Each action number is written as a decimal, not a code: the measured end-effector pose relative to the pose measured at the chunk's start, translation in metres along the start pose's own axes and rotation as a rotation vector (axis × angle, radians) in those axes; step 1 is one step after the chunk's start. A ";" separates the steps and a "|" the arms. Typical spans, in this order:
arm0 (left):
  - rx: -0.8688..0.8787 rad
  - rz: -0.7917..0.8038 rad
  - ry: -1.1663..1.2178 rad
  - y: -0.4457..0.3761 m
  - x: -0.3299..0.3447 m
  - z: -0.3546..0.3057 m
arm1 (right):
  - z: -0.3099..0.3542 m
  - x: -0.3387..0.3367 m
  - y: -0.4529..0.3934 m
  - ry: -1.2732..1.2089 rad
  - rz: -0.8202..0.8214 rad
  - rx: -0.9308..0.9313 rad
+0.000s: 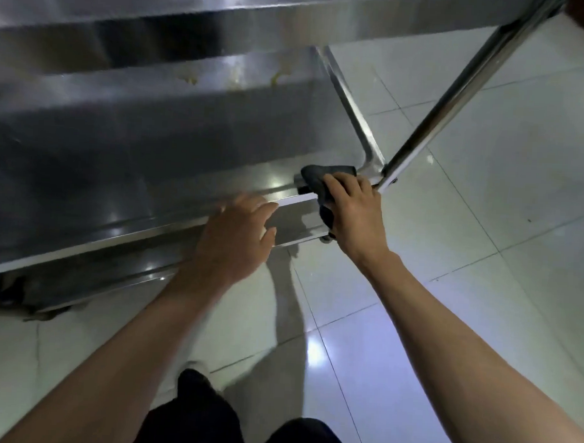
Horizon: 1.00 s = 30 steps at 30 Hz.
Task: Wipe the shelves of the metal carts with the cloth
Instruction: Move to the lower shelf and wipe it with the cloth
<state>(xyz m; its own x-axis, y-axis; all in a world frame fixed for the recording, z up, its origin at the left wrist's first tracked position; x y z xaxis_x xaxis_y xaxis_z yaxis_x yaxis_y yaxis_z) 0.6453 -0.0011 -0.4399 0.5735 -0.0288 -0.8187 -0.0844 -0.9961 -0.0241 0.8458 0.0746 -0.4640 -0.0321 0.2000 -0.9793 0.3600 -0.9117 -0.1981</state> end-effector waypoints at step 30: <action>0.131 0.330 -0.133 0.049 -0.183 -0.493 | -0.233 -0.478 0.206 -0.158 0.176 0.365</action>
<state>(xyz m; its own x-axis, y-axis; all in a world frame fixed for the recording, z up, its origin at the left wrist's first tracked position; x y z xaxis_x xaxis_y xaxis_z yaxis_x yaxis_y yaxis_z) 0.9381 -0.0855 -0.0080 0.3881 -0.3266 -0.8618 -0.3551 -0.9159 0.1872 1.1523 -0.1254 -0.0266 -0.1523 -0.0018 -0.9883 0.0207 -0.9998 -0.0014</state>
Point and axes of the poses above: each hand's wrist, its own y-axis away from the middle knuckle, its own x-axis out of the palm, z = x × y, the point moved 2 cm from there along -y, towards the middle knuckle, and after that the axes turned 14 degrees about y, right-handed, at the moved point
